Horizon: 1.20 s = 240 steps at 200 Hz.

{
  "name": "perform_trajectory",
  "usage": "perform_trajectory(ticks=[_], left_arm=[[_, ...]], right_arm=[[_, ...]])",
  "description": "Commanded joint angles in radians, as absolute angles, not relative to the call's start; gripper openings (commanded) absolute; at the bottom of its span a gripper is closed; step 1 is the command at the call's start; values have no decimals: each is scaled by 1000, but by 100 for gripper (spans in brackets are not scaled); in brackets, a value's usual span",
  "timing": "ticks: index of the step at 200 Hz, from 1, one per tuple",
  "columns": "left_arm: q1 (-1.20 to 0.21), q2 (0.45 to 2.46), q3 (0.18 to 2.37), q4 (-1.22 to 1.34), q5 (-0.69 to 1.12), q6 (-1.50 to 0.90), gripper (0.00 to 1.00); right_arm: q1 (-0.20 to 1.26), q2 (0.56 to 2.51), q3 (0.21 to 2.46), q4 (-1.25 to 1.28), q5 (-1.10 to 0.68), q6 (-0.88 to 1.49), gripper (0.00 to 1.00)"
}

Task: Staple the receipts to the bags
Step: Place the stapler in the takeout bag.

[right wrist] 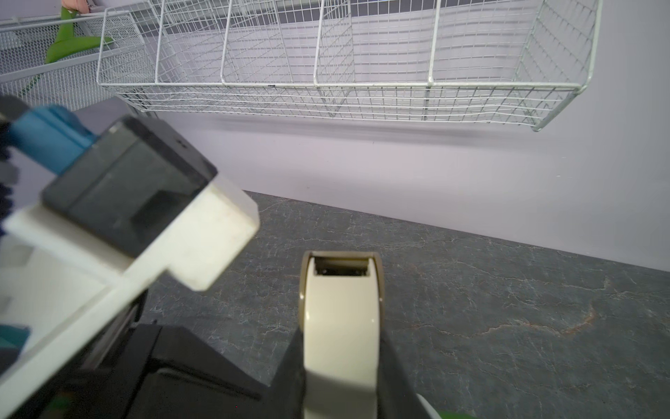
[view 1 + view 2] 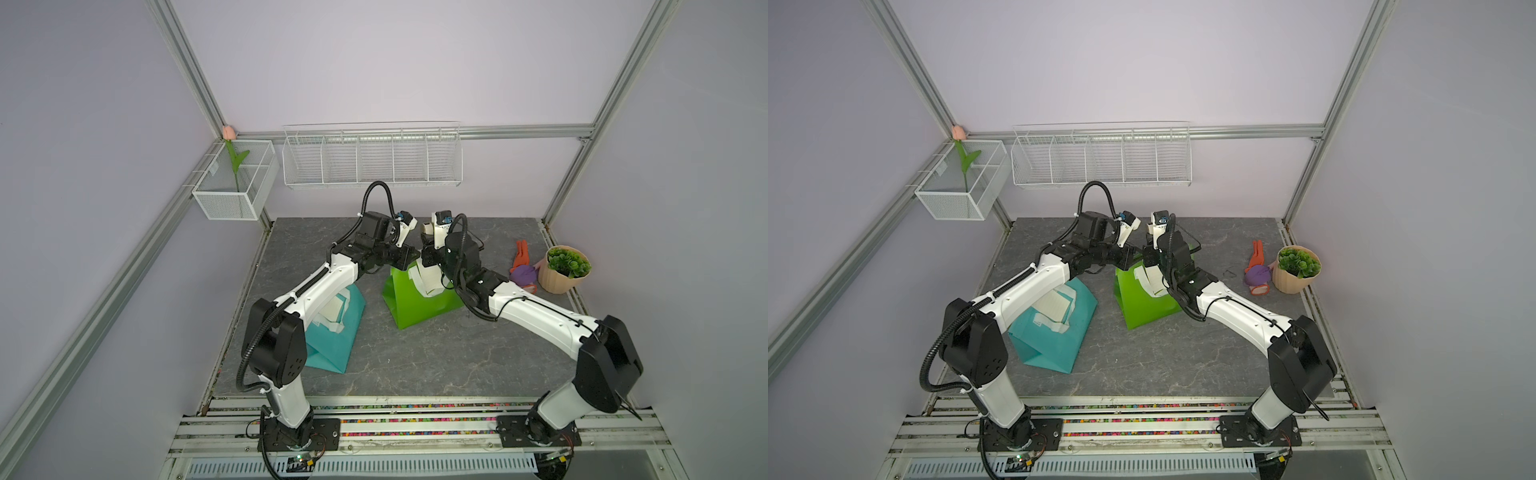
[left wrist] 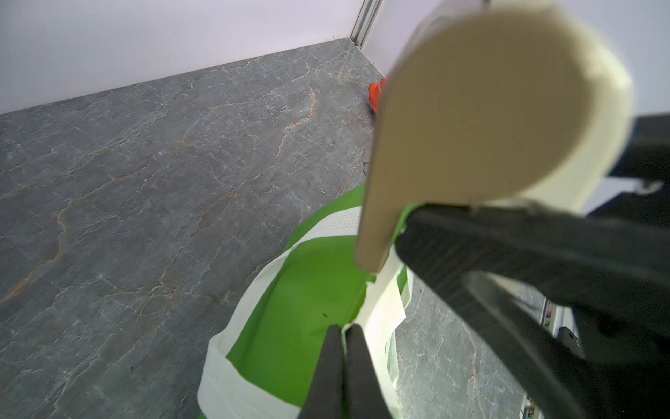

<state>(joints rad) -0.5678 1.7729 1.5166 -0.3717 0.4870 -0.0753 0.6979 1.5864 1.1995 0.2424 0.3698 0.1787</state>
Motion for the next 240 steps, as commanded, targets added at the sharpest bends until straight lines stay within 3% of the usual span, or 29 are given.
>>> perform_trajectory(ticks=[1,114,152,219,240], left_arm=[[-569,1770,1542,-420,475,-102,0],[-550,1777,1540,-376,482,-170,0],[-550,1781,1542,-348,497,-192,0],[-555,1740,1494,-284,454,-232,0],[-558,1735,1481,-250,452,-274,0]], right_arm=[[693,1600,1175,282,382,169,7],[703,1569,1098,300,411,152,7],[721,1559,1077,306,454,141,17],[743,1508,1023,354,519,107,16],[743,1515,1034,347,505,83,24]])
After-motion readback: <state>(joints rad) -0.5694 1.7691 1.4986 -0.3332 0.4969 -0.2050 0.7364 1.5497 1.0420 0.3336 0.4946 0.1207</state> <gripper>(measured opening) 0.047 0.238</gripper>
